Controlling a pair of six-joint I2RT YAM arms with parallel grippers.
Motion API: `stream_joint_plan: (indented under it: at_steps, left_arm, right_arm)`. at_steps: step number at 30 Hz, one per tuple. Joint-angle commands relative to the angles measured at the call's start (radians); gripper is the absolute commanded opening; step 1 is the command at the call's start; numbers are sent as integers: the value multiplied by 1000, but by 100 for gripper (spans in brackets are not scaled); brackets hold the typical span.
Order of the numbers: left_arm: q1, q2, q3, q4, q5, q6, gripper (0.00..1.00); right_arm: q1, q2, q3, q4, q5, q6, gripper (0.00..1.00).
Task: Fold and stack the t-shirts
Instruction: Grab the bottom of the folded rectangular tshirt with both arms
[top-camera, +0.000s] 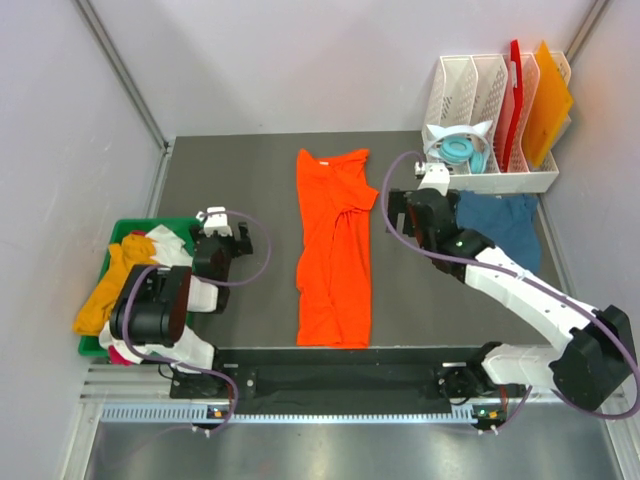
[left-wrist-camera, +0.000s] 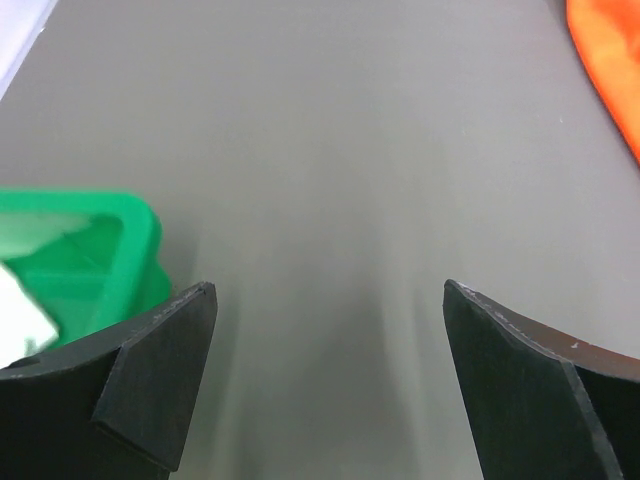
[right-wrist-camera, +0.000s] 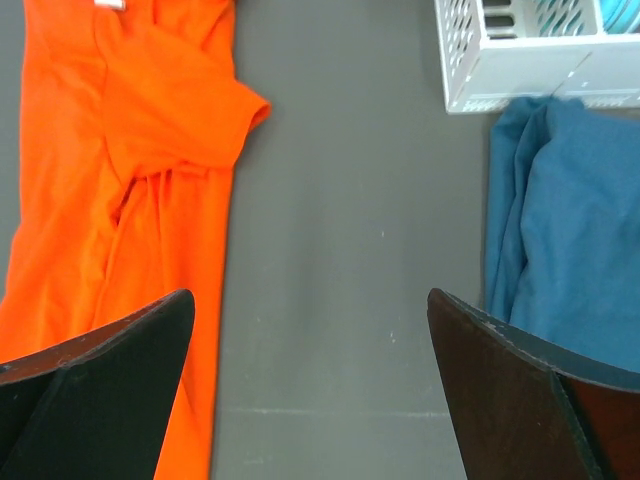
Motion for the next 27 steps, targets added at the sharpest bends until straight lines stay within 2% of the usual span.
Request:
stream_joint_plan:
  at_steps: [1, 2, 3, 6, 7, 9, 10, 12, 13, 14, 15, 16, 18, 19, 20, 21, 23, 24, 27]
  left_arm:
    - [-149, -140, 9, -34, -292, 96, 99]
    - [-186, -173, 44, -111, -360, 124, 99]
    - [-221, -205, 82, -277, -390, 127, 99]
    - [-340, -298, 277, -593, -553, -59, 99]
    - [-391, -329, 373, -830, -575, -168, 99]
    - [-455, -345, 450, -1020, -632, -255, 99]
    - [-534, -358, 495, -1185, -652, -314, 99]
    - [-626, -378, 505, -1297, -675, -364, 99]
    - [-690, -406, 502, -1358, -701, -523, 99]
    - [-700, -424, 500, -1510, -688, -637, 99]
    - [-699, -443, 492, -1567, -672, -752, 99]
    - [-700, -491, 463, -1619, -617, -942, 99]
    - [-700, -564, 414, -1673, -521, -1057, 99]
    - [-700, -648, 353, -1652, -466, -1066, 99]
    - [-700, -689, 325, -1614, -341, -1028, 99]
    - [-702, -720, 314, -1622, -312, -1002, 99]
    - [-742, -747, 334, -1686, -331, -979, 99]
    - [-768, -733, 356, -1770, -348, -979, 99]
    - [-771, -699, 351, -1834, -329, -1031, 99]
  right_arm:
    - [-1, -41, -30, 10, -35, 1, 100]
    - [-1, -43, -36, 9, -36, 3, 100]
    - [1, -35, -36, 3, -35, 3, 100]
    - [13, -28, -26, -34, -23, 9, 100]
    - [15, -32, -24, -43, -14, 16, 100]
    - [19, -52, -33, -48, -6, 21, 100]
    - [21, -61, -45, -49, 0, 24, 100]
    - [24, -83, -59, -42, 2, 26, 100]
    - [24, -89, -73, -40, 9, 29, 100]
    - [24, -95, -79, -40, 13, 30, 100]
    - [25, -109, -87, -42, 13, 32, 100]
    - [25, -115, -99, -45, 14, 39, 100]
    - [31, -139, -108, -52, 13, 44, 100]
    - [36, -147, -114, -56, 14, 49, 100]
    - [41, -155, -119, -68, 20, 50, 100]
    - [48, -167, -122, -74, 28, 52, 100]
    - [59, -187, -131, -94, 40, 63, 100]
    - [64, -193, -137, -95, 42, 69, 100]
    - [87, -212, -170, -109, 49, 92, 100]
